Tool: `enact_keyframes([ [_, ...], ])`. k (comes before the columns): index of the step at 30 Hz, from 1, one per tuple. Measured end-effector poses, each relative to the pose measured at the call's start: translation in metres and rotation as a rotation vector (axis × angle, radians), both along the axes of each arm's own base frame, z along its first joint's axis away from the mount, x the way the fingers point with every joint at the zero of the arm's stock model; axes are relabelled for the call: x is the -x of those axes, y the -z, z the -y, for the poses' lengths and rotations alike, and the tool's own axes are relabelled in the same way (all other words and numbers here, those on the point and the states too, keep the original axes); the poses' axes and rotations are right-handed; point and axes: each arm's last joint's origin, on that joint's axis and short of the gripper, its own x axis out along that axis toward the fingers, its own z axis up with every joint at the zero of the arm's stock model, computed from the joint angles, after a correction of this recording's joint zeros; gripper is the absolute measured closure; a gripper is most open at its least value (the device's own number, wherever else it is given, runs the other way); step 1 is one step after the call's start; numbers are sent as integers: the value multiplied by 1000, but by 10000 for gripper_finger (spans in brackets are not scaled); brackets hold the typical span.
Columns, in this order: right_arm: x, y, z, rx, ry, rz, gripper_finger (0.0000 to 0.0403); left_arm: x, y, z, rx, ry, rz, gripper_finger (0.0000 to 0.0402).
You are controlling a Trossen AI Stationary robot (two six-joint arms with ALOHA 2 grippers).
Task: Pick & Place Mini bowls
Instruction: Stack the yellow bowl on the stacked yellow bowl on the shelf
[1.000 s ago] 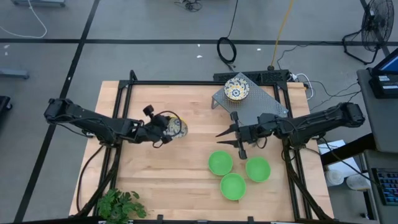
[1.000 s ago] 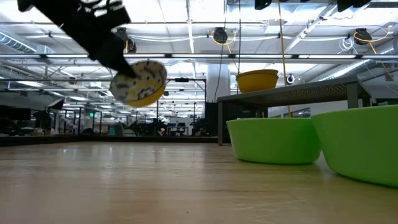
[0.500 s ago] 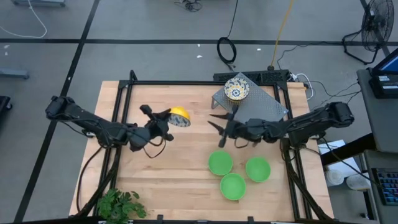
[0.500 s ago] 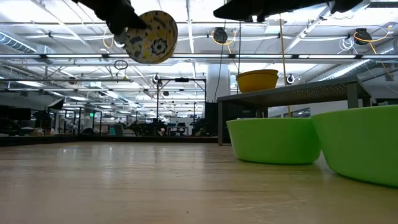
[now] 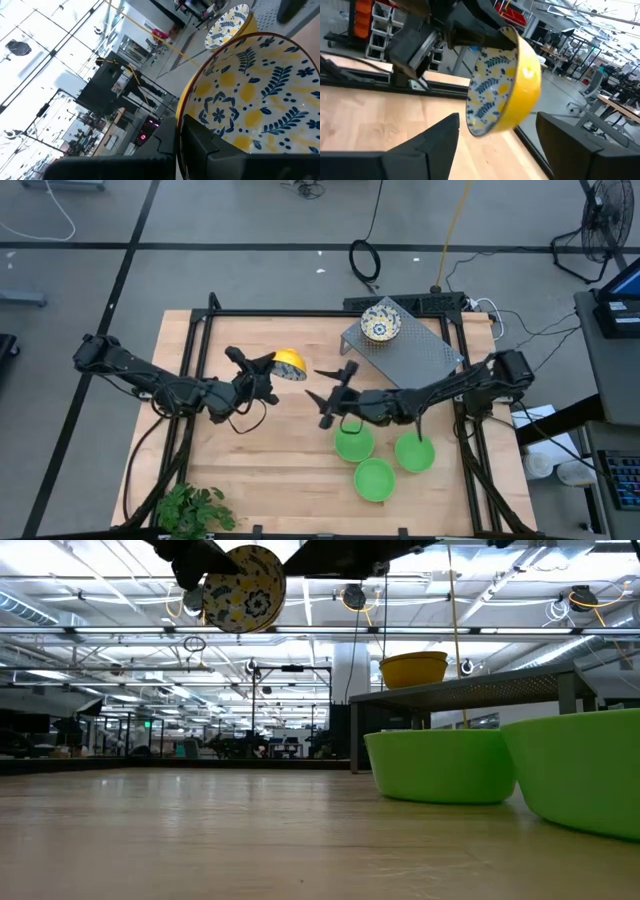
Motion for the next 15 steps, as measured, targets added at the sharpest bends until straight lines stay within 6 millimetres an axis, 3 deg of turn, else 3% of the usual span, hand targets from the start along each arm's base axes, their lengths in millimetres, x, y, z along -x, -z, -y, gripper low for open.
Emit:
enact_keyframes([
  [6,-15,-1,0,-21,12,25,153,-1,-1,1,-1,56,-1,385],
  [15,-19,-1,23,-48,94,44,181,-2,-3,1,14,96,25,385],
])
